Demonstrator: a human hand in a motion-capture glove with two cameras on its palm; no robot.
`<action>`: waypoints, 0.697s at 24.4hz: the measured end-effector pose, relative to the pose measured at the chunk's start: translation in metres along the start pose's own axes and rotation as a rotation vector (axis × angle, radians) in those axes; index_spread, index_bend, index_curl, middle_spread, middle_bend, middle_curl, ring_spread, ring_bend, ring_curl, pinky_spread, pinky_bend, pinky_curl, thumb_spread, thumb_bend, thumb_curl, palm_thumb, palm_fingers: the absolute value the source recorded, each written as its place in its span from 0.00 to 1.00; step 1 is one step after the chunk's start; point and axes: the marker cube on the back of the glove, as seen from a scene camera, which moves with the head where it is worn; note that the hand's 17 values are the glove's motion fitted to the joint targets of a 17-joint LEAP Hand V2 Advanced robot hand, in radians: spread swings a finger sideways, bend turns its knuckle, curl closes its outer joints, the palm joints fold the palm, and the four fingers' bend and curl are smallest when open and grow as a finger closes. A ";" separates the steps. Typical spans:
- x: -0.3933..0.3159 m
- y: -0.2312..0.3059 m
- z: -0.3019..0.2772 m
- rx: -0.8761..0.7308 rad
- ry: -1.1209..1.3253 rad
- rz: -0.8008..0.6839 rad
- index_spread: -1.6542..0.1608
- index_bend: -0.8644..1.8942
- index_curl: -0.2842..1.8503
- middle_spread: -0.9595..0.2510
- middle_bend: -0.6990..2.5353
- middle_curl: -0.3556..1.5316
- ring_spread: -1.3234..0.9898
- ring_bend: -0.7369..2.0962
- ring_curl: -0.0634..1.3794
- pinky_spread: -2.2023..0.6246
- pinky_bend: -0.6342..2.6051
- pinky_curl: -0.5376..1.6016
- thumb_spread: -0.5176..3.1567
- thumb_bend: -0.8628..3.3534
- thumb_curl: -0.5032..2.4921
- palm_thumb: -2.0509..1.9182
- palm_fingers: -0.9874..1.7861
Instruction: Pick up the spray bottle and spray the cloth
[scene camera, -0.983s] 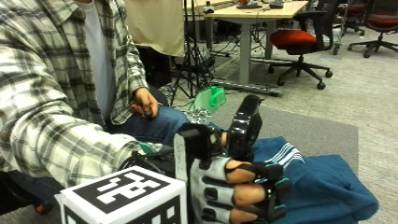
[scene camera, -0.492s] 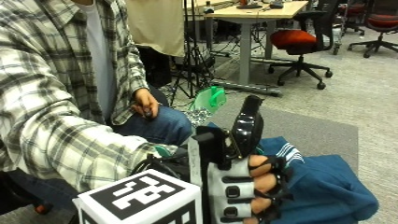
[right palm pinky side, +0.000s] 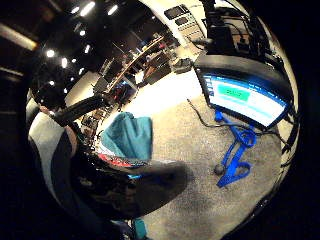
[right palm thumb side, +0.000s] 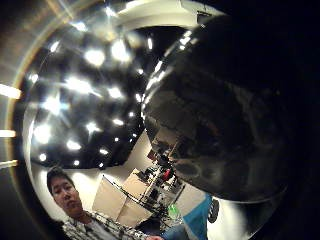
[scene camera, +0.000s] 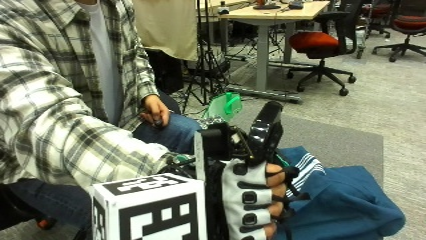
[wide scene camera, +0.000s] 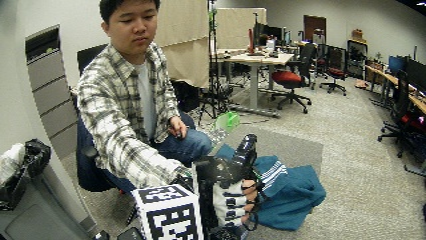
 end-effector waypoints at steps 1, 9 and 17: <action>0.000 0.001 0.000 0.008 0.001 -0.001 0.77 0.41 0.33 0.68 0.37 0.44 0.49 0.46 0.33 0.73 0.35 0.39 0.26 0.20 0.39 0.77 0.86; -0.001 -0.001 0.000 0.021 0.005 0.005 0.78 0.42 0.35 0.68 0.38 0.45 0.49 0.47 0.35 0.72 0.35 0.41 0.24 0.20 0.40 0.78 0.85; -0.022 -0.004 -0.009 -0.009 0.068 -0.035 0.78 0.42 0.37 0.68 0.39 0.46 0.49 0.48 0.36 0.72 0.36 0.42 0.23 0.20 0.41 0.77 0.85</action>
